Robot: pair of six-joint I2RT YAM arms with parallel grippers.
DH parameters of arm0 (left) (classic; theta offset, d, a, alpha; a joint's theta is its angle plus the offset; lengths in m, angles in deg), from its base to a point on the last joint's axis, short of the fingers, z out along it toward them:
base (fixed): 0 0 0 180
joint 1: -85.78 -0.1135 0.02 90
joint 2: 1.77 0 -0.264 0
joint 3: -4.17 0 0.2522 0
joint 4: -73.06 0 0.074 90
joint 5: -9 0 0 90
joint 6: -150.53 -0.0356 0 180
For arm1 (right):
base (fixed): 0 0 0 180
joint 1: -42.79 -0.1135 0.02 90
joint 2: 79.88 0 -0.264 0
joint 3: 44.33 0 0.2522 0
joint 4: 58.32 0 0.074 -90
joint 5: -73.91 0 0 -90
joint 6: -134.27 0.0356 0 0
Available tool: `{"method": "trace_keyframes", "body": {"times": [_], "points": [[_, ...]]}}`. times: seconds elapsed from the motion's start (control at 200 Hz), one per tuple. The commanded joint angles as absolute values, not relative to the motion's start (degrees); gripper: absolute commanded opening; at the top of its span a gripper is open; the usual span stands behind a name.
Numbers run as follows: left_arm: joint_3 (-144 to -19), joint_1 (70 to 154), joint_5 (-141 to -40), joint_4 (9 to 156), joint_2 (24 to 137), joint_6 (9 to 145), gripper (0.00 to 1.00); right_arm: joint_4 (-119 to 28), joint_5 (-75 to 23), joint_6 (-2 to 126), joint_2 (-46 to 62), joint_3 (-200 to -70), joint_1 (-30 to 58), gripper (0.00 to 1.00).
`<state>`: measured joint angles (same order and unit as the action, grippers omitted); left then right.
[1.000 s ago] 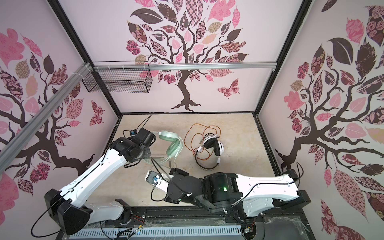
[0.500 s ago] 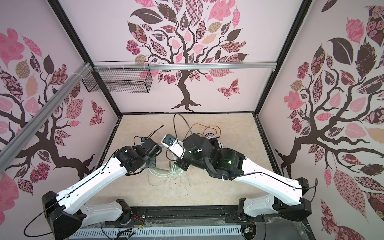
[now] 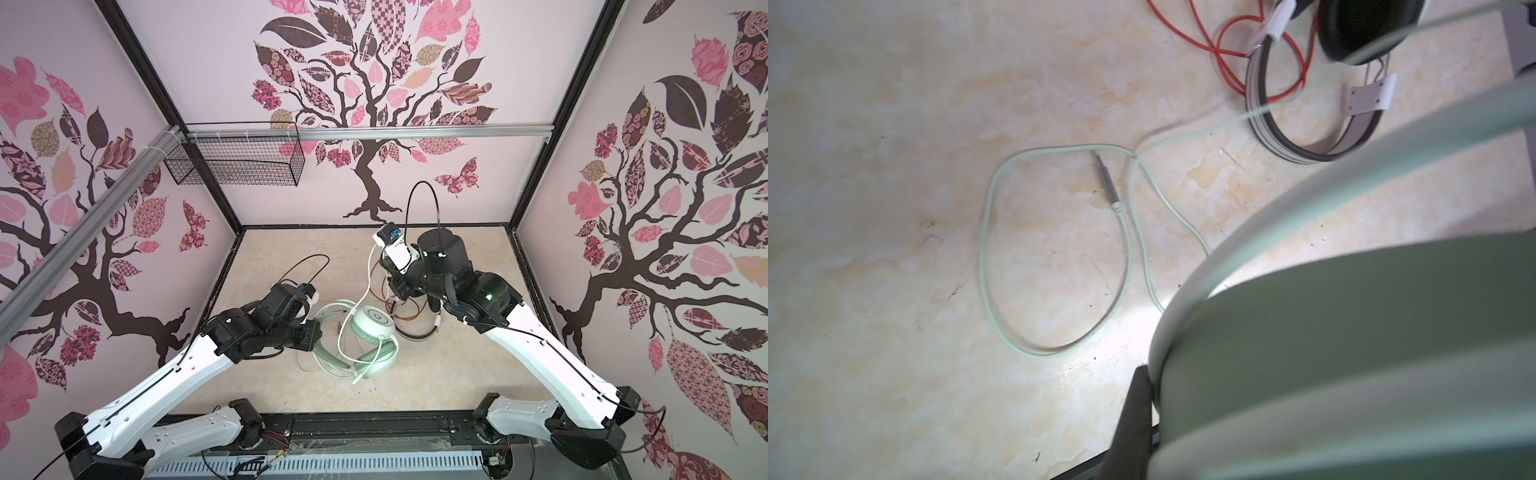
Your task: Wrap the headphones
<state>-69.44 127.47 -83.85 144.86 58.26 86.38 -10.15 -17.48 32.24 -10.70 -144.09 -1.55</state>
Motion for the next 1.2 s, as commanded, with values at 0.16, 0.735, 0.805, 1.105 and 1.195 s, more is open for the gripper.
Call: {"method": "trace_keyframes", "body": {"times": [0.16,0.735,0.805,1.105,1.195], "points": [[-68.4,127.6,-91.7,140.4,55.3,85.1,0.00,-13.8,-14.9,30.0,-5.6,-140.3,-1.5,0.00],[-73.4,127.5,-92.3,142.6,51.2,88.3,0.00,-29.8,-29.1,37.6,4.1,-123.3,6.1,0.00],[-75.4,127.5,-91.3,144.0,51.0,88.6,0.00,-31.8,-29.9,38.8,5.2,-121.4,6.1,0.00],[-82.1,126.7,-89.4,145.4,51.5,90.3,0.00,-38.8,-39.1,43.5,8.4,-115.9,6.1,0.13],[-84.9,124.7,-86.6,146.9,53.3,92.2,0.00,-40.2,-43.3,43.4,6.4,-113.8,6.1,0.48]]}}
